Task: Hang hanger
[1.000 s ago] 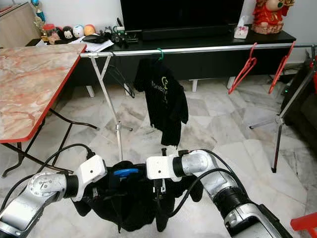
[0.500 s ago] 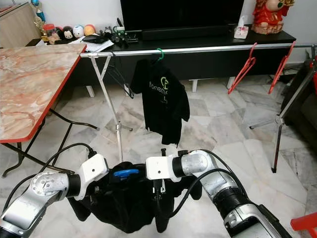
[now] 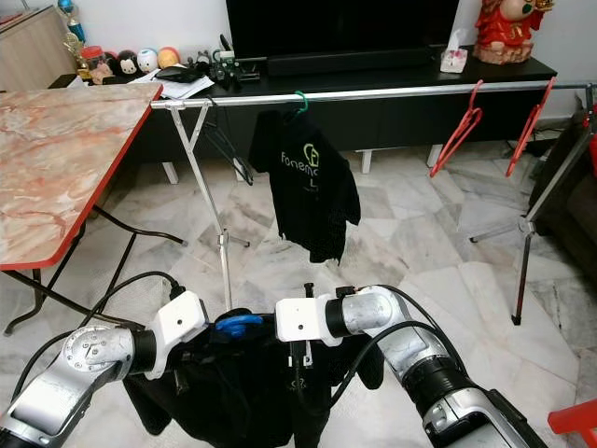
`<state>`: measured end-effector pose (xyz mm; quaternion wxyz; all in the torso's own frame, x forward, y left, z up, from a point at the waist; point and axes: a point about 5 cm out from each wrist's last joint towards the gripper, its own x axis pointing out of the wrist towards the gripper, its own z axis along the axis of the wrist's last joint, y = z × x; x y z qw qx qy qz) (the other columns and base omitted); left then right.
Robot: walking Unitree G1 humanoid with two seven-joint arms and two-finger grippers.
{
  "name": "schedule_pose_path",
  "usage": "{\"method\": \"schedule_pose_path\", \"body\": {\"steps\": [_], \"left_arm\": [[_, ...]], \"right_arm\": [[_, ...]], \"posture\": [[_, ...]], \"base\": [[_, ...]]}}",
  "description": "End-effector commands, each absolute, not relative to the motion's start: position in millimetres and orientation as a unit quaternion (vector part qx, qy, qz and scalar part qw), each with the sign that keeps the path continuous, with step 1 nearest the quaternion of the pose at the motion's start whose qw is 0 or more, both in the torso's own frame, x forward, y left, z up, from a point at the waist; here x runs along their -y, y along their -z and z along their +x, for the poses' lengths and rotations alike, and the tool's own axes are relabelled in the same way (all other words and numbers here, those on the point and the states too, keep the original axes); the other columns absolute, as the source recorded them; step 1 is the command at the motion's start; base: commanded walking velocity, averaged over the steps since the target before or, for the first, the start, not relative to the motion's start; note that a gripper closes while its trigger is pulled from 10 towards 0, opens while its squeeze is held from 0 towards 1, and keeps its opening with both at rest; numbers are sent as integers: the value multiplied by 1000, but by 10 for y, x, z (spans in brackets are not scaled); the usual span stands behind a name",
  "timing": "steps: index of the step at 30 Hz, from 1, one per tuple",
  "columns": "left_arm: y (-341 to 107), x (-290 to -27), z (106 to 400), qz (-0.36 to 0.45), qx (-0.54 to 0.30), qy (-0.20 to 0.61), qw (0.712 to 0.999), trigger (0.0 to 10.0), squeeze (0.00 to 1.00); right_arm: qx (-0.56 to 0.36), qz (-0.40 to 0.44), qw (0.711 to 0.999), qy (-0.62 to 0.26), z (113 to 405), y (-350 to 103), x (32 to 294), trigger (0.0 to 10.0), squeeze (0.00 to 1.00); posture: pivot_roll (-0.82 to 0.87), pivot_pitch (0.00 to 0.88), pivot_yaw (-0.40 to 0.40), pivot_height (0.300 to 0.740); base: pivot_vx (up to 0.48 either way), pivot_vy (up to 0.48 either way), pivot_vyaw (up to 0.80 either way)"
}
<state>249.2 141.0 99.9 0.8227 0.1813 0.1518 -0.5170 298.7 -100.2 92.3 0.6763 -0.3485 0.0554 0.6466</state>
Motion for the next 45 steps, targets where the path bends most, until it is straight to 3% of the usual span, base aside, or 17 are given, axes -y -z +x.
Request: {"method": "schedule_pose_path", "body": {"steps": [1, 12, 13, 16, 17, 18, 19, 21, 22, 23, 24, 45], "left_arm": [[-1041, -1427, 2496, 169, -143, 506, 834, 0, 0], [-1057, -1428, 2512, 165, -141, 500, 839, 0, 0], [-1052, -1422, 2508, 164, -141, 499, 839, 0, 0], [-1044, -1415, 2503, 163, -142, 498, 840, 0, 0], [-1043, -1413, 2500, 162, -142, 499, 840, 0, 0], [-1043, -1411, 2497, 161, -142, 499, 839, 0, 0], [-1042, -1408, 2494, 161, -142, 500, 839, 0, 0], [-1043, -1406, 2490, 161, -142, 501, 838, 0, 0], [-1044, -1408, 2489, 161, -142, 501, 838, 0, 0], [-1045, -1409, 2490, 161, -142, 501, 838, 0, 0], [-1045, -1418, 2496, 163, -142, 499, 839, 0, 0], [-1018, -1469, 2477, 170, -150, 489, 842, 0, 0]], "right_arm": [[-21, -345, 679, -647, 3013, -1029, 883, 0, 0], [-23, -347, 682, -643, 3025, -1032, 897, 0, 0], [-26, -348, 681, -643, 3019, -1018, 907, 1843, 0], [-31, -350, 680, -644, 3011, -996, 922, 1843, 0], [-29, -349, 681, -642, 3015, -999, 915, 4902, 0], [-27, -348, 683, -641, 3020, -1002, 905, 4902, 0], [-25, -348, 685, -640, 3023, -1000, 894, 10000, 0], [-29, -343, 685, -643, 3022, -988, 884, 10000, 0], [-34, -338, 685, -645, 3021, -979, 883, 10000, 122], [-35, -336, 685, -645, 3021, -978, 883, 10000, 122], [-40, -333, 683, -649, 3018, -973, 886, 10000, 1000], [-47, -355, 673, -647, 3049, -988, 961, 10000, 1000]], "posture": [[-129, 0, 80, 740], [-125, 0, 77, 740], [-121, 0, 76, 740], [-121, 0, 76, 740], [-121, 0, 79, 740], [-121, 0, 79, 740], [-117, 0, 78, 740], [-116, 0, 78, 740], [-114, 0, 77, 740], [-114, 0, 77, 740], [-116, 0, 78, 740], [-113, 0, 66, 740]], "base": [[0, 0, 0], [0, 0, 0], [0, 0, 0], [0, 0, 0], [0, 0, 0], [0, 0, 0], [0, 0, 0], [0, 0, 0], [0, 0, 0], [0, 0, 0], [0, 0, 0], [0, 0, 0]]}}
